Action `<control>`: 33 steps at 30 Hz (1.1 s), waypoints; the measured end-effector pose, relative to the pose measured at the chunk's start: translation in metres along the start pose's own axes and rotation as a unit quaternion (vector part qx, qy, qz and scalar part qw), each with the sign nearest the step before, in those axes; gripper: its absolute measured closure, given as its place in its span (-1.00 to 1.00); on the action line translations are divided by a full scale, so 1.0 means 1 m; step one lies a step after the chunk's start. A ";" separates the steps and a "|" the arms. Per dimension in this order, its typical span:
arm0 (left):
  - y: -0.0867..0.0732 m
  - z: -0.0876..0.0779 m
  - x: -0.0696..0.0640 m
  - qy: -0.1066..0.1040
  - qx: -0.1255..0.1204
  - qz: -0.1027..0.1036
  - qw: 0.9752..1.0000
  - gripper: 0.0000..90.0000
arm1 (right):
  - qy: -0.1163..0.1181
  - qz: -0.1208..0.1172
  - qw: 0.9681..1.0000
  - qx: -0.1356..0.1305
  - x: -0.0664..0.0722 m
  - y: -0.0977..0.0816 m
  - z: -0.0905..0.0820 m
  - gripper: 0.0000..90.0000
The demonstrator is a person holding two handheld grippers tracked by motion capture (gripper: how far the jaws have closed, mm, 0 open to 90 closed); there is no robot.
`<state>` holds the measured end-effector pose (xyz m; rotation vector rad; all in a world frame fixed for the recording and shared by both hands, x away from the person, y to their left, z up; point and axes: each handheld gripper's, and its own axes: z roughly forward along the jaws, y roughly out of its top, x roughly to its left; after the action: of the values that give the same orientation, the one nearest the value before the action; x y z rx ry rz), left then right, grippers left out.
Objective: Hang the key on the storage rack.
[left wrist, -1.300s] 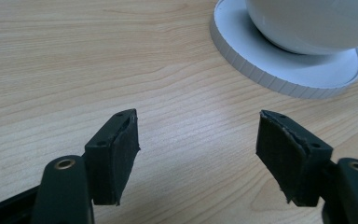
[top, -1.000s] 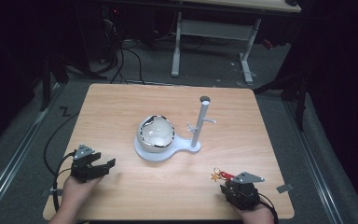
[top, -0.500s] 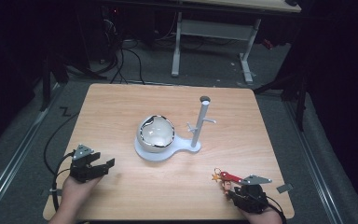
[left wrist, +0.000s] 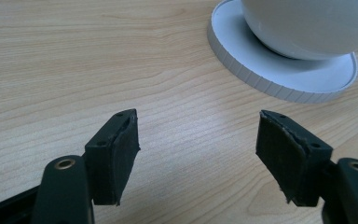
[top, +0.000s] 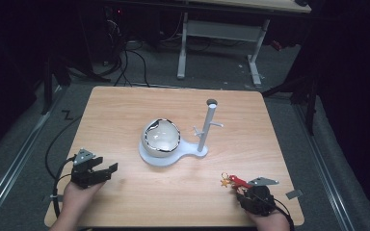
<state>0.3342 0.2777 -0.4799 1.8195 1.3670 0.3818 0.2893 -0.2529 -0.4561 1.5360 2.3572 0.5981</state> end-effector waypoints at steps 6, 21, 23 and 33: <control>0.000 -0.001 0.000 0.001 -0.001 -0.002 1.000 -0.33 | -0.005 0.010 1.000 0.009 -0.008 -0.010 -0.004 0.44; 0.000 -0.001 0.001 -0.001 0.000 -0.001 1.000 -0.33 | 0.026 -0.069 0.997 0.025 -0.001 0.053 -0.030 0.40; 0.000 -0.001 0.002 0.000 -0.002 -0.002 1.000 -0.33 | 0.023 -0.076 0.996 0.042 -0.002 0.061 -0.025 0.41; -0.001 -0.005 0.005 -0.002 -0.006 -0.006 1.000 -0.33 | 0.018 -0.104 0.985 0.137 -0.008 0.086 0.005 0.41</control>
<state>0.3323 0.2845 -0.4783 1.8011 1.3692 0.3789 0.3641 -0.2292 -0.4192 1.3611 2.6736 0.2639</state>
